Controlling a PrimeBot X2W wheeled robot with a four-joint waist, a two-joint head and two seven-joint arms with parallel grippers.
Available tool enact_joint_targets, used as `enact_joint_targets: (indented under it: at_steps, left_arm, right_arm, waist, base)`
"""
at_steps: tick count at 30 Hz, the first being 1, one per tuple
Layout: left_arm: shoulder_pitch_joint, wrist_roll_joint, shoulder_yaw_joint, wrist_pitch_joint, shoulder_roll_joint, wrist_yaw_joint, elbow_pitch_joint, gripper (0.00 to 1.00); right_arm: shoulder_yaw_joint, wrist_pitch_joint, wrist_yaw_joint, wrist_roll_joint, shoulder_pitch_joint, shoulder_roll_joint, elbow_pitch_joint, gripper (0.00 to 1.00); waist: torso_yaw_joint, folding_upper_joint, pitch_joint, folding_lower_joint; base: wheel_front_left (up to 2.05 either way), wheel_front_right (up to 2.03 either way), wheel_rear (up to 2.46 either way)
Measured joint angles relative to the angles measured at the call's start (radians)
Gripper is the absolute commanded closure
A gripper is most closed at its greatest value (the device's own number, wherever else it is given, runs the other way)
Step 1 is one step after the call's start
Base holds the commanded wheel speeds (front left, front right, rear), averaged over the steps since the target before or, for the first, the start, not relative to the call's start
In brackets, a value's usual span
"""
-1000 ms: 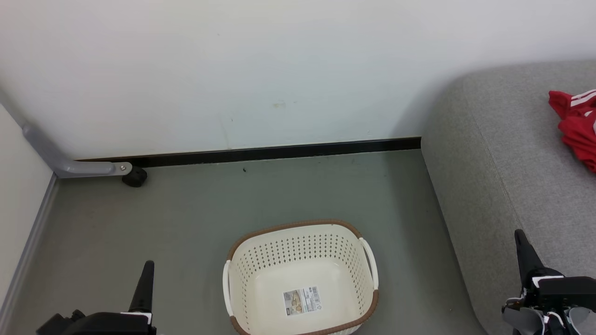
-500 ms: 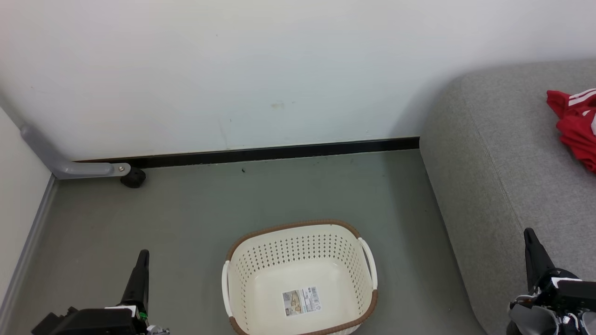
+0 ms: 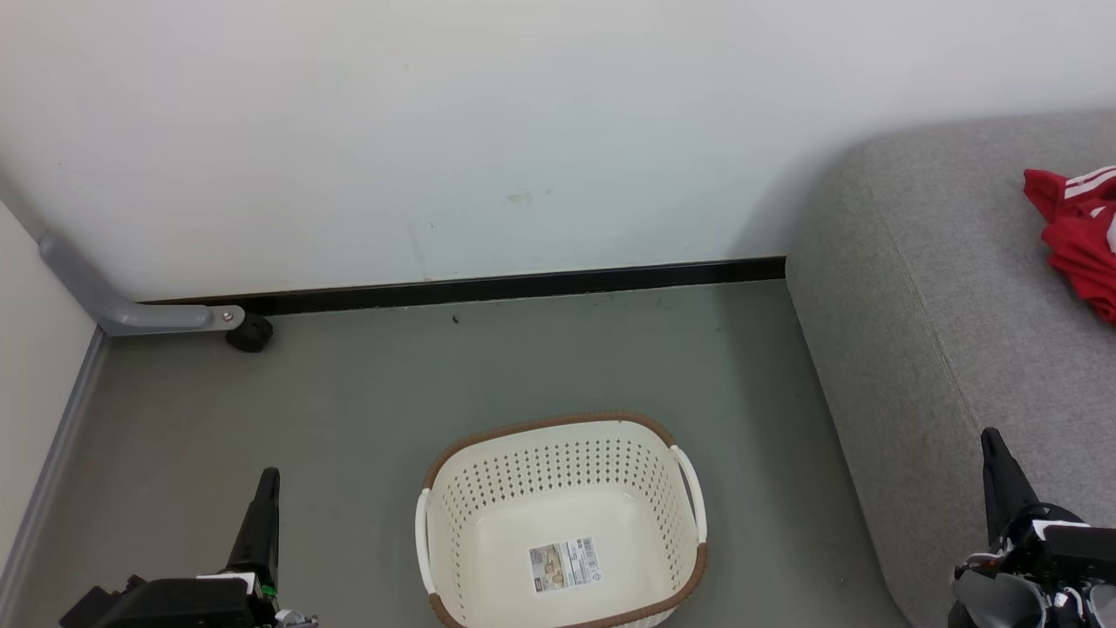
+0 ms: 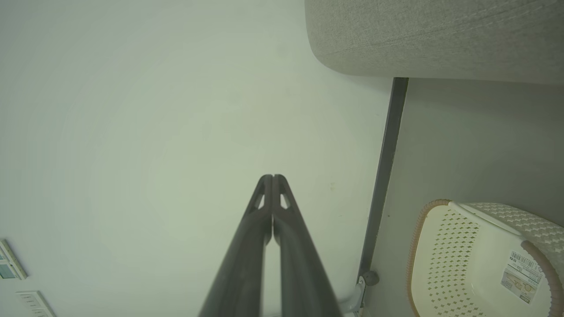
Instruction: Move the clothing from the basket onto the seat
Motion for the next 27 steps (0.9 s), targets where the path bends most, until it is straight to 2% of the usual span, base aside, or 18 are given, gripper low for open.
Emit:
enact_joint_targets:
  at_steps: [27]
  left_arm:
    - [0.000,0.000,0.000,0.000,0.000,0.000,-0.002,1.00]
  right_arm:
    - [0.000,0.000,0.000,0.001,0.000,0.000,-0.002,1.00]
  waist:
    - [0.000,0.0000,0.000,0.0000]
  base:
    - [0.00,0.00,0.00]
